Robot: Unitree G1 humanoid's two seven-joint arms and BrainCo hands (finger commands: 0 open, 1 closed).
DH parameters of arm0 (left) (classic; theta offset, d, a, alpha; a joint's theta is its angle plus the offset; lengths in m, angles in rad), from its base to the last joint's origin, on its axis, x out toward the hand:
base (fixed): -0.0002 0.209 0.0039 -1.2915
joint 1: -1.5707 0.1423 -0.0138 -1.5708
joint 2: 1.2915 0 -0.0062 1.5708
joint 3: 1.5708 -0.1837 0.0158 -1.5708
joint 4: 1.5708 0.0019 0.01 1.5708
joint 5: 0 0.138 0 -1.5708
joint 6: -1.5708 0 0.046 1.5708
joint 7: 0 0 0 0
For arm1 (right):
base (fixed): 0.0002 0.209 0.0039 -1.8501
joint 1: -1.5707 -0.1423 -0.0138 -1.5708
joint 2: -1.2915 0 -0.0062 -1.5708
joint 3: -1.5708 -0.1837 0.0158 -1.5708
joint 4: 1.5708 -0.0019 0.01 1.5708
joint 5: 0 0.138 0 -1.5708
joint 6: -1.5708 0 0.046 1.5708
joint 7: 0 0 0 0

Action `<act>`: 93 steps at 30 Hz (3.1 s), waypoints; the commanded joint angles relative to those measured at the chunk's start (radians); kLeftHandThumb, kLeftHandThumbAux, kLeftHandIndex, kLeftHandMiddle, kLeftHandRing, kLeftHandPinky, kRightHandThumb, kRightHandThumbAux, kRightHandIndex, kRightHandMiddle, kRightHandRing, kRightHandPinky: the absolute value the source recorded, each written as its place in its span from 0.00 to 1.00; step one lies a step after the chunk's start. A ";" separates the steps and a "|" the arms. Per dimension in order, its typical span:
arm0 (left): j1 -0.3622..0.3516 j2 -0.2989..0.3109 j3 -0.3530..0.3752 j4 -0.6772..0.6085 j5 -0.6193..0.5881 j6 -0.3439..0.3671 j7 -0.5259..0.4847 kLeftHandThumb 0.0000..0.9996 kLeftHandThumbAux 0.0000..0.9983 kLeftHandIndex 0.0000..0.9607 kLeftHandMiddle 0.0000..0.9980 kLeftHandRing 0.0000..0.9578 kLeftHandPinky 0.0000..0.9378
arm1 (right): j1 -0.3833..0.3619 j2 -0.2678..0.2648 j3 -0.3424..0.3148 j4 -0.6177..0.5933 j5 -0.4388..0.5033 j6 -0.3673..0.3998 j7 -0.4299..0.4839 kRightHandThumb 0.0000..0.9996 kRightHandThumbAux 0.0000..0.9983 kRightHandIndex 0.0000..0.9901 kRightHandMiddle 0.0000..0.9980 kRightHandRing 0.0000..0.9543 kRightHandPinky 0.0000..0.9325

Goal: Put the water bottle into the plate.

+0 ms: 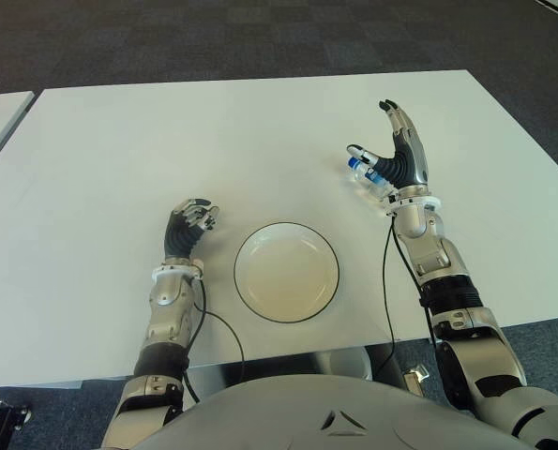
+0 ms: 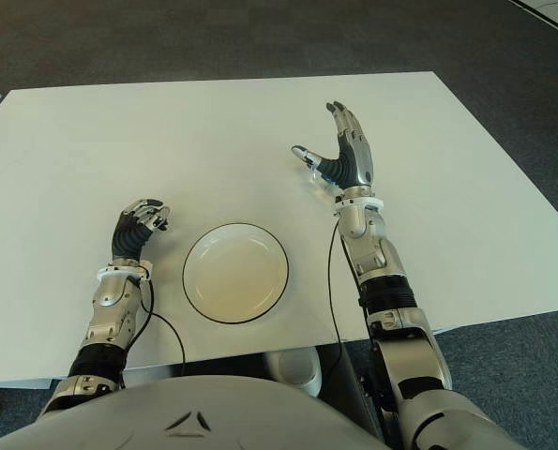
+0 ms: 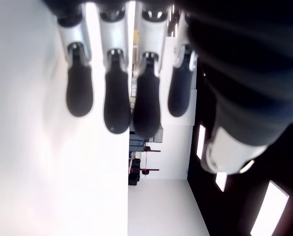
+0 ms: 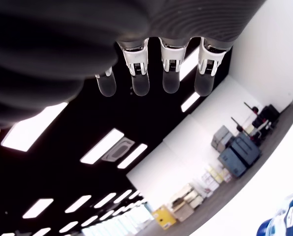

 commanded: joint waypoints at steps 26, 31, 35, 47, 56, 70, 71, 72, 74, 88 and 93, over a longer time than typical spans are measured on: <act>0.027 -0.019 0.010 -0.039 -0.016 0.062 0.000 0.71 0.71 0.45 0.63 0.64 0.64 | -0.229 -0.001 0.123 0.420 -0.068 0.332 0.053 0.64 0.20 0.00 0.00 0.00 0.00; 0.024 -0.020 0.010 -0.035 -0.012 0.063 0.005 0.71 0.71 0.45 0.64 0.64 0.64 | -0.265 0.017 0.143 0.538 -0.062 0.357 0.050 0.64 0.21 0.00 0.00 0.00 0.00; 0.022 -0.020 0.010 -0.031 -0.010 0.064 0.007 0.71 0.71 0.45 0.64 0.64 0.63 | -0.290 0.042 0.164 0.624 -0.062 0.385 0.036 0.62 0.24 0.00 0.00 0.00 0.00; 0.020 -0.029 0.014 -0.026 -0.017 0.059 0.005 0.71 0.71 0.45 0.64 0.64 0.65 | -0.322 0.074 0.239 0.838 -0.066 0.426 0.023 0.49 0.33 0.00 0.00 0.00 0.00; 0.021 -0.028 0.014 -0.031 -0.028 0.055 -0.007 0.71 0.71 0.45 0.66 0.66 0.66 | -0.322 0.098 0.305 0.911 -0.078 0.495 0.089 0.49 0.37 0.00 0.00 0.00 0.00; 0.021 -0.026 0.013 -0.029 -0.020 0.048 0.000 0.71 0.71 0.45 0.67 0.68 0.67 | -0.330 0.108 0.368 0.945 -0.079 0.565 0.163 0.51 0.44 0.00 0.00 0.00 0.00; 0.021 -0.025 0.013 -0.028 -0.017 0.048 0.003 0.71 0.71 0.45 0.67 0.68 0.67 | -0.331 0.108 0.368 0.945 -0.076 0.567 0.165 0.51 0.45 0.00 0.00 0.00 0.00; 0.020 -0.024 0.013 -0.028 -0.015 0.047 0.004 0.71 0.71 0.46 0.67 0.68 0.67 | -0.331 0.108 0.368 0.945 -0.074 0.568 0.166 0.51 0.46 0.00 0.00 0.00 0.00; 0.020 -0.023 0.013 -0.027 -0.013 0.047 0.006 0.71 0.71 0.46 0.68 0.68 0.67 | -0.332 0.108 0.366 0.944 -0.068 0.570 0.167 0.50 0.48 0.00 0.00 0.00 0.00; 0.019 -0.027 0.018 -0.021 -0.029 0.041 -0.004 0.71 0.71 0.45 0.66 0.67 0.66 | -0.305 0.107 0.257 0.921 0.017 0.495 -0.026 0.57 0.57 0.30 0.27 0.30 0.41; 0.017 -0.029 0.021 -0.017 -0.031 0.045 0.000 0.71 0.71 0.45 0.66 0.67 0.66 | -0.296 0.106 0.228 0.916 0.034 0.457 -0.068 0.68 0.68 0.41 0.48 0.51 0.58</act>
